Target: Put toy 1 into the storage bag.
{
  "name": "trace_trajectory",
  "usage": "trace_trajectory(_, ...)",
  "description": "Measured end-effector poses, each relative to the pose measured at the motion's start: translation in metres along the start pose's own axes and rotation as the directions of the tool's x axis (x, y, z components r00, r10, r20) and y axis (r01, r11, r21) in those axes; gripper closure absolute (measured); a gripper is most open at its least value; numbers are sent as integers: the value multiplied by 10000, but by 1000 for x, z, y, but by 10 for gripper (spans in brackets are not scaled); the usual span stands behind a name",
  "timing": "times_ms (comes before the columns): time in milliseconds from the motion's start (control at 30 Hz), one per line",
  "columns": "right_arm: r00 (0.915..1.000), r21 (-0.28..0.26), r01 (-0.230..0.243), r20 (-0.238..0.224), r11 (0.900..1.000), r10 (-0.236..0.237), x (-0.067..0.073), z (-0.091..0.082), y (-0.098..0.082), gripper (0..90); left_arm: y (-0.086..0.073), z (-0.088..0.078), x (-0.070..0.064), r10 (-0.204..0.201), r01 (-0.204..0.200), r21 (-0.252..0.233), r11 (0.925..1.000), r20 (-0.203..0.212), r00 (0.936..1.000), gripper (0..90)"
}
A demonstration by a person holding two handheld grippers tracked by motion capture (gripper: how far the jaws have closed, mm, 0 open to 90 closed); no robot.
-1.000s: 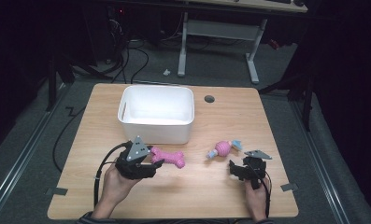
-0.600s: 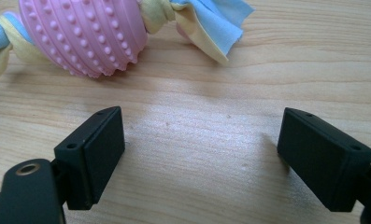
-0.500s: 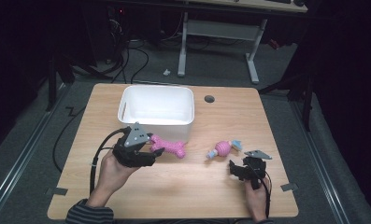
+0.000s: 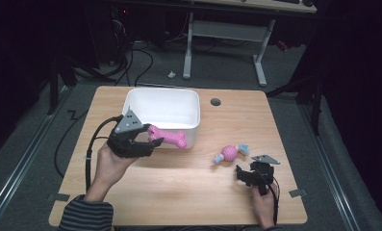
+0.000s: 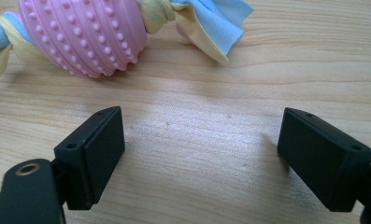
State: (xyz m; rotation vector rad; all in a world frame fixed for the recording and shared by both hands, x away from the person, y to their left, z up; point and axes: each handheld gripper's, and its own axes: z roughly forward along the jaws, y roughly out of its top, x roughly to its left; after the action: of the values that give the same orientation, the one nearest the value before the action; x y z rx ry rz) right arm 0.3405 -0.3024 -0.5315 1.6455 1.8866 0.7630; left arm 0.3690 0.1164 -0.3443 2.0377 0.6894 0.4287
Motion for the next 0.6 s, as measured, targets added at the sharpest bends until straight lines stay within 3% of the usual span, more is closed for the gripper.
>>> trace_trajectory(400,10000,-6,22,-36,10000,-22,0,0,0,146,22,-1,20,-116,122,136,9998,-421,9990,399)
trace_trajectory(600,9938,-28,794,-780,9968,-794,8,3,3,146,39,10,36,-127,185,836,9963,-693,9975,398)
